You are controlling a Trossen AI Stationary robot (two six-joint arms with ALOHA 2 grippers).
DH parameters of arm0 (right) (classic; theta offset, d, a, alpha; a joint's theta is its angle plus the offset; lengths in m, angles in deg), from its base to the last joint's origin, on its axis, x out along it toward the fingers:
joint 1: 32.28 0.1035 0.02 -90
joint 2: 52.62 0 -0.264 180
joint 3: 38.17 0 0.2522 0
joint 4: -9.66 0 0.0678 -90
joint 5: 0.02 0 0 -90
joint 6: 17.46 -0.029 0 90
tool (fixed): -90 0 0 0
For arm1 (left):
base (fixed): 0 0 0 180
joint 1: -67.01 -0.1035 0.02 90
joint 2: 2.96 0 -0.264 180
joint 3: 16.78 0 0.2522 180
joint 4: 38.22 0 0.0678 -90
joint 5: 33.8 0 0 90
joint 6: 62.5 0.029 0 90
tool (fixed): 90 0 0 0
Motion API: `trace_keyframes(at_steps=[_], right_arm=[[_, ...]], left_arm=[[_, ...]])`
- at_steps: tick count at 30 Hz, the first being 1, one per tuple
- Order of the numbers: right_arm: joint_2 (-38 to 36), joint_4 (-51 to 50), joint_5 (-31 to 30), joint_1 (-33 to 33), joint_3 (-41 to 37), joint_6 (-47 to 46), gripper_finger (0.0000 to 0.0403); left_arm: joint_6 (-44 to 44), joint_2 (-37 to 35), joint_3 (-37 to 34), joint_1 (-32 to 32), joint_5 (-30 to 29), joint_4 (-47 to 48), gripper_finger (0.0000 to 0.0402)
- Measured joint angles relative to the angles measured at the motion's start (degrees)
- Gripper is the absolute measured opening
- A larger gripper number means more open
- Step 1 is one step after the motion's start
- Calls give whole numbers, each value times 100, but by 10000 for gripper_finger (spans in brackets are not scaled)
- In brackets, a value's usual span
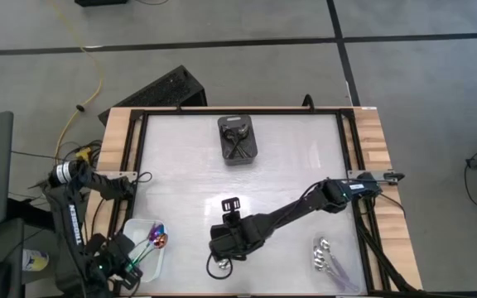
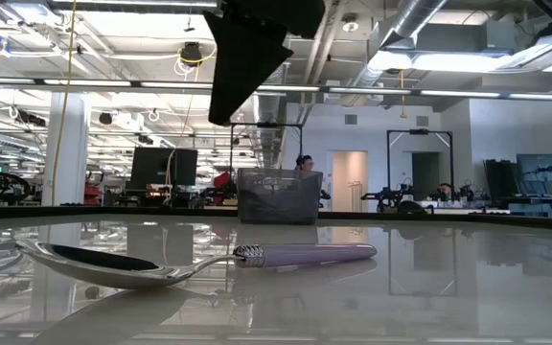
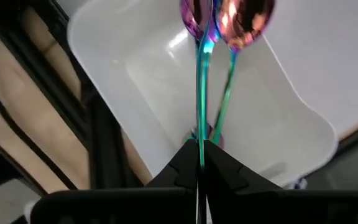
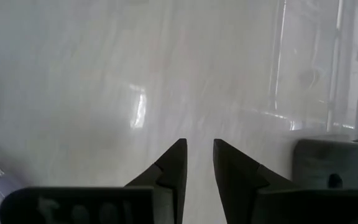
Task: Sort silverware by color (type)
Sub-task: Put the blue spoon into the white bin
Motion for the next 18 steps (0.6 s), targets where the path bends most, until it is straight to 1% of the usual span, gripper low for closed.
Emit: trace_keyframes(at_steps=[3,6,10,13,18], right_arm=[[-38,-47,-6,32,5,-29,101],[-55,-13,-9,31,1,-31,101],[-70,-17,-18,23,1,-31,101],[-70,-15,-18,-15,1,-32,101],[-70,-1,-18,-38,1,-35,101]], left_arm=[[63,4,0,0,1,172,0],[260,4,0,2,1,189,0],[305,4,0,2,0,184,2],[303,4,0,2,-1,181,10],[271,4,0,2,-4,180,37]])
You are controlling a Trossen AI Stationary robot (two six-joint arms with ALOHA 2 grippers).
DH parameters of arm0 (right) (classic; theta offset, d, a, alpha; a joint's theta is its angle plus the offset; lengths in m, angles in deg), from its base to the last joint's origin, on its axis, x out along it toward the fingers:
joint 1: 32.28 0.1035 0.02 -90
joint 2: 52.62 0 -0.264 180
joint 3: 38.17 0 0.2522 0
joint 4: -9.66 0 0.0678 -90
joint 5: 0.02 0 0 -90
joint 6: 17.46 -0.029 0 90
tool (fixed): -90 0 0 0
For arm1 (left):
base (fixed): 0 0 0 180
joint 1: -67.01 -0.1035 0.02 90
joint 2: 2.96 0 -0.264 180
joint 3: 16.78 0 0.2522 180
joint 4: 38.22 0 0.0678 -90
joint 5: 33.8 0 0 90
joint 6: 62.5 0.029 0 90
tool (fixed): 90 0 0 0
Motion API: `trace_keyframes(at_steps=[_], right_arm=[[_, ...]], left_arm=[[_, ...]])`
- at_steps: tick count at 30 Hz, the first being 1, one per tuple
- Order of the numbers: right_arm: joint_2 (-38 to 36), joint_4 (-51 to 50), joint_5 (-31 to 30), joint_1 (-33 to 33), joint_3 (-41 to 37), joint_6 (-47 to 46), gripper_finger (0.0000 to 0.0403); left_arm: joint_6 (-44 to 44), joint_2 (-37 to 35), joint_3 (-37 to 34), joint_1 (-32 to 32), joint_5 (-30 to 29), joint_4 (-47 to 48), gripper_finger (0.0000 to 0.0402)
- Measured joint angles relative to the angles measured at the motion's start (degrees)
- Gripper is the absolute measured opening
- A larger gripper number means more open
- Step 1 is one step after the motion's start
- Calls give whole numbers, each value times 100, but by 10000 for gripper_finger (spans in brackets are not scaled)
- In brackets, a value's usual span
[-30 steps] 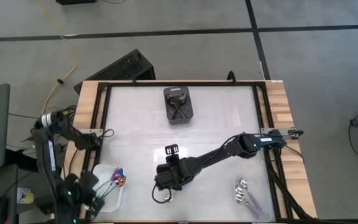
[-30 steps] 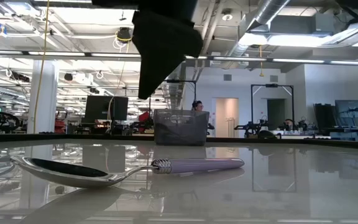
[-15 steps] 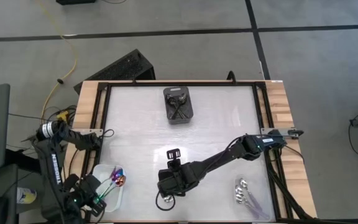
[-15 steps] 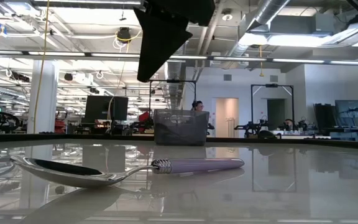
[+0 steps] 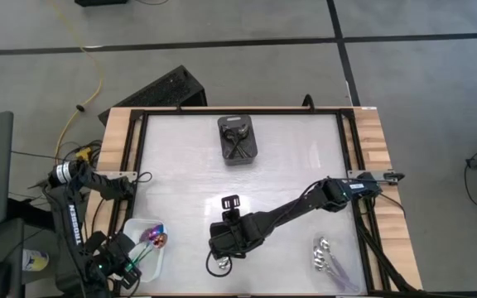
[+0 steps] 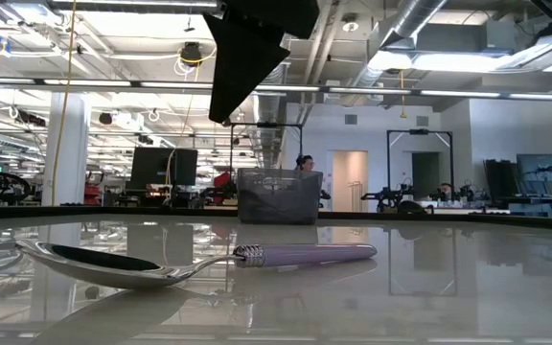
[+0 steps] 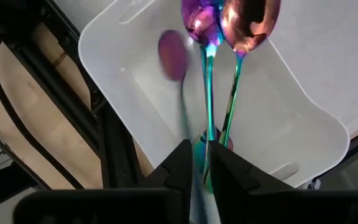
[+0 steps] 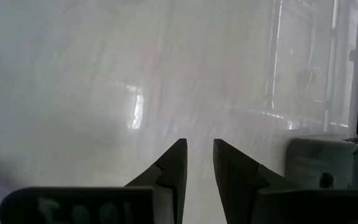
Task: Sort silverware by color (type)
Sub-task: Put the blue spoon into the white bin, then put the purple spoon into the transparent bin
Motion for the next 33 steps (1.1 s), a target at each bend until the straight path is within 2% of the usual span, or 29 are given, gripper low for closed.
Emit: trace_keyframes(at_steps=[12,15,17,20,23,27,30,33], right_arm=[[2,1,94,0,0,2,101],[-13,2,608,48,0,-8,101],[-22,97,1304,114,0,-7,101],[-31,431,2548,227,0,29,101],[-26,724,3318,357,-10,144,101],[-9,1164,3459,497,-306,422,101],[-1,1662,3323,536,-378,372,102],[-52,2097,3321,522,-631,408,113]], left_arm=[[406,-2,0,-89,220,118,114],[775,-11,0,-208,9,112,128],[1139,-11,0,-280,-373,27,135],[2116,-11,0,-403,-1187,-324,141],[3487,-11,0,-506,-2171,-975,142],[5412,-11,0,-744,-3252,-2101,142],[6762,-11,0,-1041,-3354,-3020,142],[7617,-11,0,-1311,-3093,-3676,143]])
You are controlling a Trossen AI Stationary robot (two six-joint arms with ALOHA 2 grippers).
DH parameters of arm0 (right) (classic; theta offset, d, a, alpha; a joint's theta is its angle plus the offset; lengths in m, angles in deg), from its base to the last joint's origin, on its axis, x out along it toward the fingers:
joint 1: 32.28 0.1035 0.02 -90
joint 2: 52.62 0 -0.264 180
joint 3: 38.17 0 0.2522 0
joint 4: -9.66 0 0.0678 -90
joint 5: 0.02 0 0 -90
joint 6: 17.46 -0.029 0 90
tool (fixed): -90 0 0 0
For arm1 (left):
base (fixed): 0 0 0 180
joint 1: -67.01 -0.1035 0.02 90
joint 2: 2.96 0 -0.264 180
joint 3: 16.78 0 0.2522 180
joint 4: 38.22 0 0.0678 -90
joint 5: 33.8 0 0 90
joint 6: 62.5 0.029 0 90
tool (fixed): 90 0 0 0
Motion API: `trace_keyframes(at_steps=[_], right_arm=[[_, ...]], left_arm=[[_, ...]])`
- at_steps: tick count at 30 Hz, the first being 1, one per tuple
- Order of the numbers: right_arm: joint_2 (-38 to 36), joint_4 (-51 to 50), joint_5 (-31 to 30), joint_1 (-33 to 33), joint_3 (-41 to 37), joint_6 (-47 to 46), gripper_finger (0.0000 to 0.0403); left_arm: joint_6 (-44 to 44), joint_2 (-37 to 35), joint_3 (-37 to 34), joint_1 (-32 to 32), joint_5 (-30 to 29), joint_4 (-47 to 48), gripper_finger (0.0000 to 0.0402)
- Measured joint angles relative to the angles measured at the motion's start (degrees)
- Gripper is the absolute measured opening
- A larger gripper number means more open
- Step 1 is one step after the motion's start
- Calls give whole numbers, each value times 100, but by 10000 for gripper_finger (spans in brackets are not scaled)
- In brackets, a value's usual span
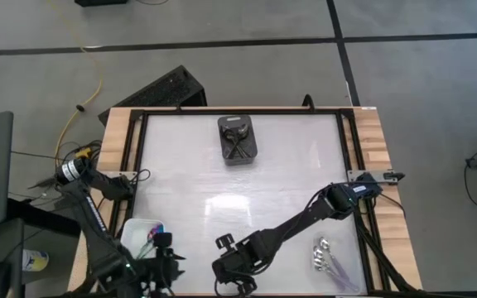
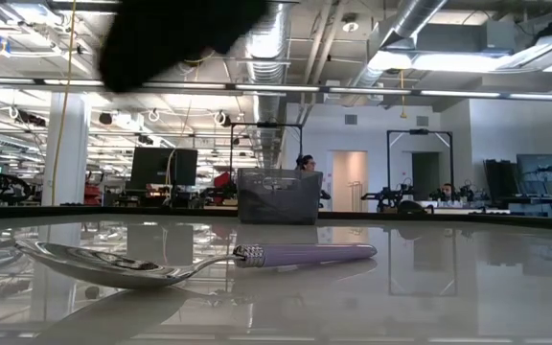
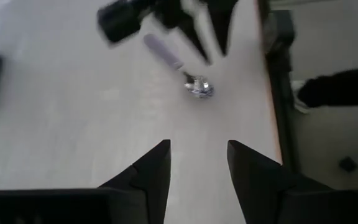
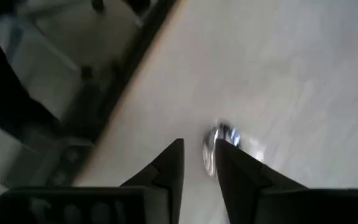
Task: Sort silverware by color (type)
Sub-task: Put the purple spoon into the transparent bin
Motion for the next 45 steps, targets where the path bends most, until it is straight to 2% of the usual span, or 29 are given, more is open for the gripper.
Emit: trace_keyframes(at_steps=[4,11,18,23,26,31,35,40,45], right_arm=[[82,-125,-136,-16,-139,40,154],[45,32,-197,-120,-409,341,235],[41,284,-178,-260,-1091,377,240],[1,483,-184,-306,-1355,473,222],[-5,417,-183,-280,-1400,648,194],[-2,391,-191,-230,-1404,689,104],[-4,319,-184,-184,-1373,343,26],[56,-189,-171,-166,-909,-253,33],[46,-821,-171,-39,-98,-361,30]], left_arm=[[501,-1,-2,-155,184,-166,152],[524,0,-2,-153,81,-139,174],[472,0,-186,-83,69,-153,173],[443,2,-359,-87,88,-186,171],[428,2,-451,-101,49,-198,171],[326,4,-634,-83,26,-250,170],[506,4,-658,-20,45,-376,170],[1375,4,-658,-51,164,-866,170],[2564,4,-658,-420,200,-1283,170]])
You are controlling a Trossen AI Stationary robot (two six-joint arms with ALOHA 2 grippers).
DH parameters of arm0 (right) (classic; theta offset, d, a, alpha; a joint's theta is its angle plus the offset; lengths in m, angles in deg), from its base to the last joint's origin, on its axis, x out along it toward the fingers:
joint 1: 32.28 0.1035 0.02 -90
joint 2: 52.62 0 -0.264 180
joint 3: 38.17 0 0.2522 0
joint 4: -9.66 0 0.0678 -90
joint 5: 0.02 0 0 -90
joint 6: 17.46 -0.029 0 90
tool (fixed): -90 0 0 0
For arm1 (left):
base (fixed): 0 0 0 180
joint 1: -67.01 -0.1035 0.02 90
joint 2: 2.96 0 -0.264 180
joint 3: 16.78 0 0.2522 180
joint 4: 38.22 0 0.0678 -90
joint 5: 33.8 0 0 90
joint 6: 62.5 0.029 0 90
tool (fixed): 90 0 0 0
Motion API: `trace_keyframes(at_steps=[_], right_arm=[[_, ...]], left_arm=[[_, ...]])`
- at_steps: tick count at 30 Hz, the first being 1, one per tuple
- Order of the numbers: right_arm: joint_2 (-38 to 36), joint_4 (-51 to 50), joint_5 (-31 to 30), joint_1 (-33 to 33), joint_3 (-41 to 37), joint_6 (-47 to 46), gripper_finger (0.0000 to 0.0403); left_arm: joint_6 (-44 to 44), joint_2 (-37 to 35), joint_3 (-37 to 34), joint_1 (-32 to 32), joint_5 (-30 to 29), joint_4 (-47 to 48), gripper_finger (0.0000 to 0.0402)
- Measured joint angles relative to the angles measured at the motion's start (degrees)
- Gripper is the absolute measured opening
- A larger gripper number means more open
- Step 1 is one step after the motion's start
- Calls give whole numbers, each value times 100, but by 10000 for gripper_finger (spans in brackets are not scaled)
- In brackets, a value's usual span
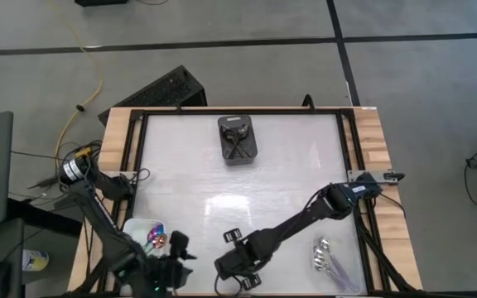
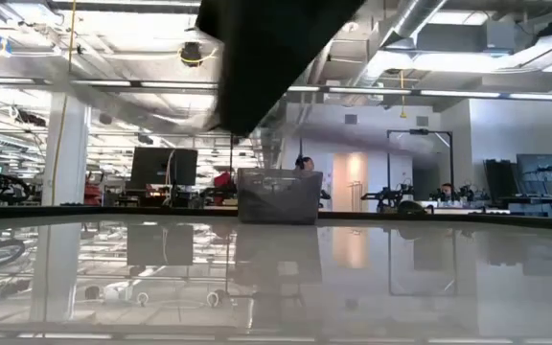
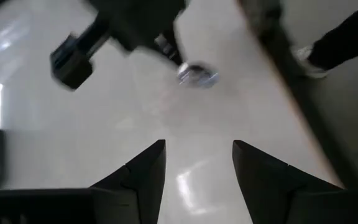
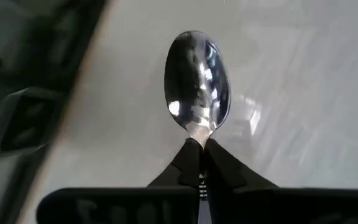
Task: Sort silverware by color (type)
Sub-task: Put the purple spoon into the transparent bin
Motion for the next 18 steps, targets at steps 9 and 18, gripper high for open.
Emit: trace_keyframes(at_steps=[9,18], right_arm=[[-448,-2324,-608,536,793,-754,14],[-2012,-3058,-2194,1615,-3,-3370,14]], left_arm=[[1491,-140,-2,-1123,-32,293,170],[1909,-2408,-2182,-2321,1464,-1808,170]])
